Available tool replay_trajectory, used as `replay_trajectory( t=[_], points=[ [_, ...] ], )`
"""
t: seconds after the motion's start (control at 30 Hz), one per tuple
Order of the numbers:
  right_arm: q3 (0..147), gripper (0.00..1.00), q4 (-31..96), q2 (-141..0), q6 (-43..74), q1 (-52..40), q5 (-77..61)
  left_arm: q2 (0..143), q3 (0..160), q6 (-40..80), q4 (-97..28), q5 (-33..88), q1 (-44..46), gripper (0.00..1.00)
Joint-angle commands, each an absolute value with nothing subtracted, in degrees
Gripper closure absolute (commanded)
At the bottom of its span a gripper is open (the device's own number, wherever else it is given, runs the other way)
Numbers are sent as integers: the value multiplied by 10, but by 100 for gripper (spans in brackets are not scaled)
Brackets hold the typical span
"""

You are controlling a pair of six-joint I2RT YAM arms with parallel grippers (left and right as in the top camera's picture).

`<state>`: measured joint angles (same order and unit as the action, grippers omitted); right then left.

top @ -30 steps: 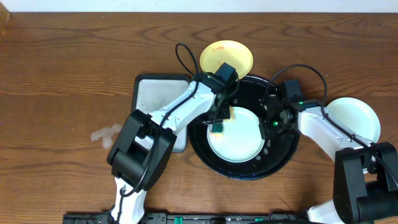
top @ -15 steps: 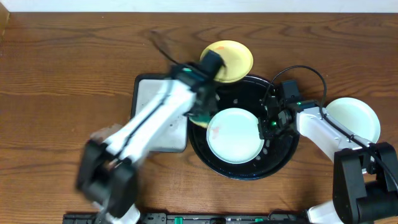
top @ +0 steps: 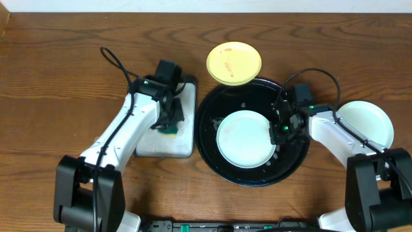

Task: Clean dirty plates on tray and stack at the side
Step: 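Carry the sponge back toward the soapy tray with the left gripper, then lift the pale green plate by its rim with the right gripper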

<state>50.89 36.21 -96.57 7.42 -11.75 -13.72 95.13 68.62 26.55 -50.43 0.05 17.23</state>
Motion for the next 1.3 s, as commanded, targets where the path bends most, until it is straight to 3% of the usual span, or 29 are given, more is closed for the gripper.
replay_trajectory(
  t=[0.0,0.07,0.17,0.43,0.6,0.67,1.27],
  points=[
    [538,99,397,-916,73,-120,-104,934,690,253,-509,-4,157,78],
    [555,99,415,-879,72,-126,-63,918,697,252,-516,-4,157,72],
    [571,99,425,-823,72,-141,0,885,701,253,-525,-4,157,55],
    [574,99,430,-716,72,-217,233,796,701,253,-563,-5,157,36],
    [574,99,431,-681,43,-292,368,754,700,253,-583,-5,157,29],
    [574,99,434,-679,19,-334,435,746,700,253,-589,-5,157,21],
    [574,99,431,-679,-65,-556,683,746,700,253,-591,-5,157,19]
  ],
)
